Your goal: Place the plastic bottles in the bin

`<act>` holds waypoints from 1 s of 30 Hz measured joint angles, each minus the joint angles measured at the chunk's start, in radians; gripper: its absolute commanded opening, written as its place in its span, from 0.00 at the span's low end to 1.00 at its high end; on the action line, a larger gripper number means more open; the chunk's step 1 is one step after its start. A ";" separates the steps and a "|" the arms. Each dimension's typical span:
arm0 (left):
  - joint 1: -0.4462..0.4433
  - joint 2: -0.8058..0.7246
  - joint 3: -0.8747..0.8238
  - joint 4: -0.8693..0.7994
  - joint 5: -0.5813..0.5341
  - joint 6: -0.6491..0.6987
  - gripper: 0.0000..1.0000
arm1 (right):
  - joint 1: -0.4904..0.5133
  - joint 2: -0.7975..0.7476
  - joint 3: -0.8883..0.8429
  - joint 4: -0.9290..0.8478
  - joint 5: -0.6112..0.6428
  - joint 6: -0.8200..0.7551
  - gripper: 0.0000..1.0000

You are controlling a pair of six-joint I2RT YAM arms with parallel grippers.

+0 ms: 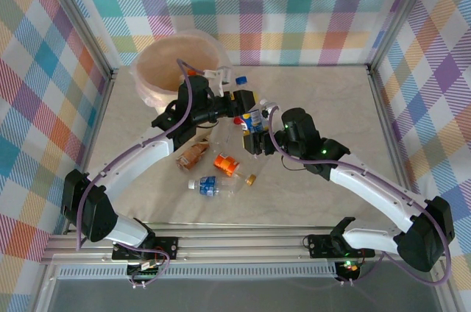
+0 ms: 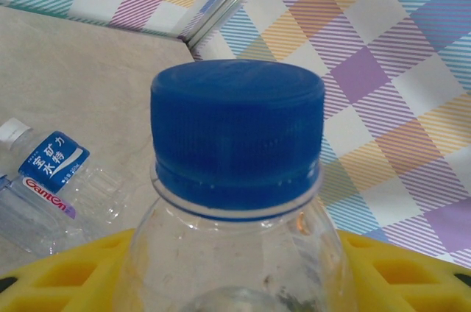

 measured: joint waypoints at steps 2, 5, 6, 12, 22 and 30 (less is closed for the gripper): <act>0.000 0.000 0.000 0.000 0.000 0.002 0.47 | 0.000 0.000 0.000 0.000 0.004 -0.002 0.88; 0.000 0.000 0.000 -0.001 -0.002 0.010 0.46 | 0.000 0.000 -0.001 0.000 0.009 -0.001 1.00; 0.000 0.000 0.000 -0.001 -0.006 0.011 0.46 | 0.000 0.000 -0.002 0.000 0.011 0.000 1.00; 0.000 -0.003 0.007 -0.032 -0.047 0.064 0.45 | 0.000 -0.026 -0.010 -0.001 0.022 -0.001 1.00; 0.038 -0.037 0.194 -0.146 -0.169 0.241 0.45 | 0.000 -0.138 -0.078 0.045 0.038 0.000 1.00; 0.182 -0.036 0.397 -0.198 -0.220 0.359 0.44 | 0.000 -0.154 -0.088 0.068 0.042 0.000 1.00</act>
